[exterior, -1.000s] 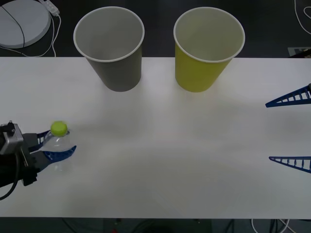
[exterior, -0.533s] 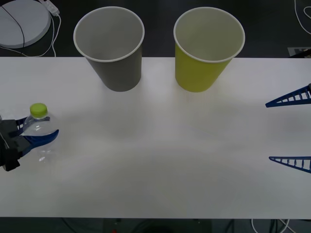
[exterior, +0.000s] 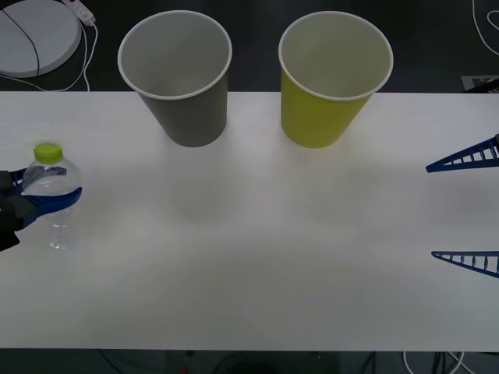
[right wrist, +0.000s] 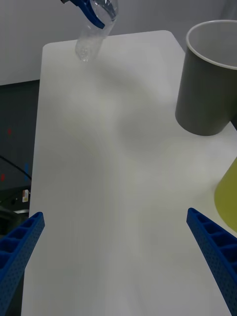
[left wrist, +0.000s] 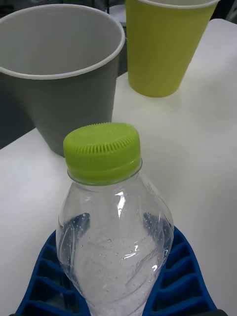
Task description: Put the can into the green bin and the plastic bottle into the gray bin
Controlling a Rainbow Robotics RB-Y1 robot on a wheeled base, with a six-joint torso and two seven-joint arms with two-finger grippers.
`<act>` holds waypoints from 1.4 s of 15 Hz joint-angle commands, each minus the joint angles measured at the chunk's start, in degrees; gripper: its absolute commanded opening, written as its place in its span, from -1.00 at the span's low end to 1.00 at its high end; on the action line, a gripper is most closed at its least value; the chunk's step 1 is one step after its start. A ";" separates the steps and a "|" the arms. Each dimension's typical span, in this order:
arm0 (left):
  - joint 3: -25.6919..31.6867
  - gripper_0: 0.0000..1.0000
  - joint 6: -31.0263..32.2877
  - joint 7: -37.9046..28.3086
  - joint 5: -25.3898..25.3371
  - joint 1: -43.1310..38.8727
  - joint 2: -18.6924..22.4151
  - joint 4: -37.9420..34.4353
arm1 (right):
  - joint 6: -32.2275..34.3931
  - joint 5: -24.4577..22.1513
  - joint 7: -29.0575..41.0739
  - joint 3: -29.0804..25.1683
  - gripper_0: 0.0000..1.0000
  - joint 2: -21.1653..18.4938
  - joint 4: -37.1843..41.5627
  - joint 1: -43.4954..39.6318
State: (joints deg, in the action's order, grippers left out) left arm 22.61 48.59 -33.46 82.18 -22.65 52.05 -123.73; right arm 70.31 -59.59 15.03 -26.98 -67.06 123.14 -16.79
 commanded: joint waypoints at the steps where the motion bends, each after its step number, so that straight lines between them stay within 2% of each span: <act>1: 0.50 -1.00 0.10 -3.28 1.93 1.91 1.91 0.07 | 0.00 0.00 0.00 0.00 1.00 0.00 0.00 0.00; 3: 0.59 -1.00 0.36 -4.42 3.16 3.23 2.62 0.24 | 0.00 0.00 0.00 0.00 1.00 0.00 0.00 0.00; 8: 4.46 -1.00 11.53 -13.30 8.52 9.91 3.41 0.24 | 0.00 0.00 0.00 0.00 1.00 0.00 0.00 0.00; 13: 4.81 -1.00 20.05 -21.65 12.13 17.82 6.13 0.95 | 0.00 0.00 0.00 0.00 1.00 0.00 0.00 0.00; 16: 3.75 -1.00 24.80 -21.29 10.81 23.80 7.98 6.22 | 0.00 0.00 0.00 0.00 1.00 0.00 0.00 0.00; 21: -3.10 -1.00 25.59 -20.86 10.72 33.29 11.41 14.22 | 0.00 0.00 0.00 0.00 1.00 0.00 0.00 0.00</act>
State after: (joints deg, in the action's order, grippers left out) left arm 20.80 74.18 -54.34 92.95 8.98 63.10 -110.87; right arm 70.31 -59.59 15.03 -26.98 -67.06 123.14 -16.79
